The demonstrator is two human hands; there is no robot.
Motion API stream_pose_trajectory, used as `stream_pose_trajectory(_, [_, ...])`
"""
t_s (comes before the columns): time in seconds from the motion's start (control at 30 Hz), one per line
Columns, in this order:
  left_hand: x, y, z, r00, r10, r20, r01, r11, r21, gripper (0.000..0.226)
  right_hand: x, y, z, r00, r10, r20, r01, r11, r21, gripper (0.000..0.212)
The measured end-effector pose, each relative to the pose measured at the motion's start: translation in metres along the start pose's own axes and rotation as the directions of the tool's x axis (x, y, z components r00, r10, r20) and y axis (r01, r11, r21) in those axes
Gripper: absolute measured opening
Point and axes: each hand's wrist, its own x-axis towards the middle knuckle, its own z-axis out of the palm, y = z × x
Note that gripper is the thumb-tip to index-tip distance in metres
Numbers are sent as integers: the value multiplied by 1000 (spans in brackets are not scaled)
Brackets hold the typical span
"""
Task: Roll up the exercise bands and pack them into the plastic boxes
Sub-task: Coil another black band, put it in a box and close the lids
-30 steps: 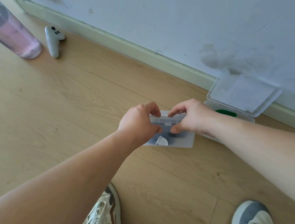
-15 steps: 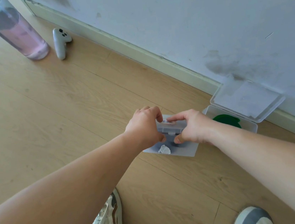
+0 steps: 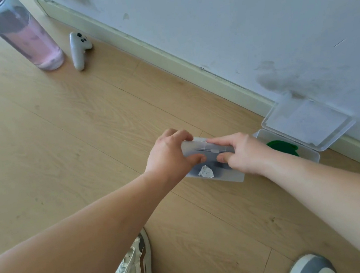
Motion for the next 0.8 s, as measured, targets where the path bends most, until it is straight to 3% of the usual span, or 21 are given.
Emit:
stream_pose_trajectory(0.23, [-1, -9, -16, 989, -50, 141, 71, 986, -148, 38, 3, 3, 0, 1000, -4, 6, 4, 999, 37, 49])
stream_pose_trajectory(0.57, [7, -7, -21, 985, -118, 129, 143, 968, -207, 31, 1, 10, 8, 998, -1, -68, 8, 995, 96, 44])
stream_pose_trajectory(0.7, [7, -7, -19, 991, -75, 115, 94, 981, -169, 31, 1, 9, 10, 995, -1, -98, 11, 995, 100, 41])
stream_pose_trajectory(0.8, [7, 0, -19, 995, 0, 101, 1, 1000, -5, 30, -2, 12, 12, 994, -3, -113, 13, 996, 85, 42])
